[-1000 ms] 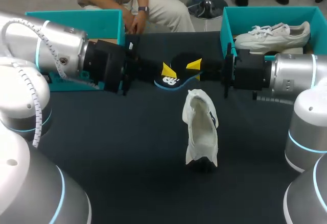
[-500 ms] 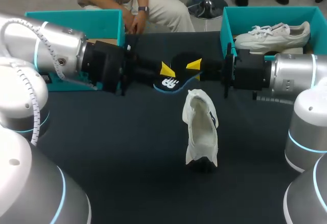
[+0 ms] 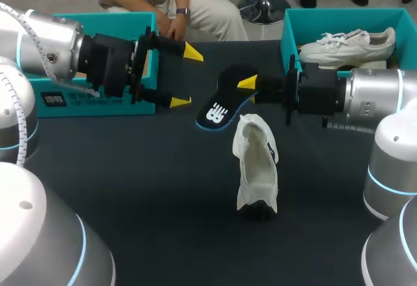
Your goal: Take the shoe out of the shoebox, open the shoe tongue, remove and reinsert the insole, then place the shoe into the shoebox
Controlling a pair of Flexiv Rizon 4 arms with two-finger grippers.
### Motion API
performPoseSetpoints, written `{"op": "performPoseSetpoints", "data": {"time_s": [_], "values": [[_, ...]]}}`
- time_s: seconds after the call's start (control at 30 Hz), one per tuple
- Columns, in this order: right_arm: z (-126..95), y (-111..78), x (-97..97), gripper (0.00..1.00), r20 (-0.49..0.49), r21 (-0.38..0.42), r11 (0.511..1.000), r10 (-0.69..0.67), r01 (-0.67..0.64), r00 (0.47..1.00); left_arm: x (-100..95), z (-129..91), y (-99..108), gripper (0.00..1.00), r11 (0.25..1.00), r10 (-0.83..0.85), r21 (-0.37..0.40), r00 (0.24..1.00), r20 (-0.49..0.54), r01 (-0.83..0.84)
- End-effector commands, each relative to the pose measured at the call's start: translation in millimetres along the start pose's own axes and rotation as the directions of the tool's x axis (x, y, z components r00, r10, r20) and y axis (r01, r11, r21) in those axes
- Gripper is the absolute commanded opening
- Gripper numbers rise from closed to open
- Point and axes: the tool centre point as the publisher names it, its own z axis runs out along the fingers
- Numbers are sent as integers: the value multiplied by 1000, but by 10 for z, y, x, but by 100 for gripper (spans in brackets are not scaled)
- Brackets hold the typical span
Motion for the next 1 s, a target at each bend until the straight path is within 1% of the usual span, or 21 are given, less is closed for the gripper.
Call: {"op": "performPoseSetpoints", "data": {"time_s": [0.03,0.13,0.23,0.37,0.43,1.0], "values": [[14,-6,-3,0,2,-3,1000,1,-1,1000,-215,-241,137,100,998,5,57,994,-105,1],[14,-6,-3,0,2,-3,1000,1,-1,1000,-310,-362,186,100,993,19,117,980,-199,4],[14,-6,-3,0,2,-3,1000,1,-1,1000,-356,-438,226,100,988,58,153,954,-294,-13],[14,-6,-3,0,2,-3,1000,1,-1,1000,-398,-478,235,100,982,121,180,912,-392,-53],[14,-6,-3,0,2,-3,1000,1,-1,1000,-419,-479,231,100,982,149,169,887,-436,-82],[14,-6,-3,0,2,-3,1000,1,-1,1000,-419,-479,231,100,982,149,169,887,-436,-82]]}}
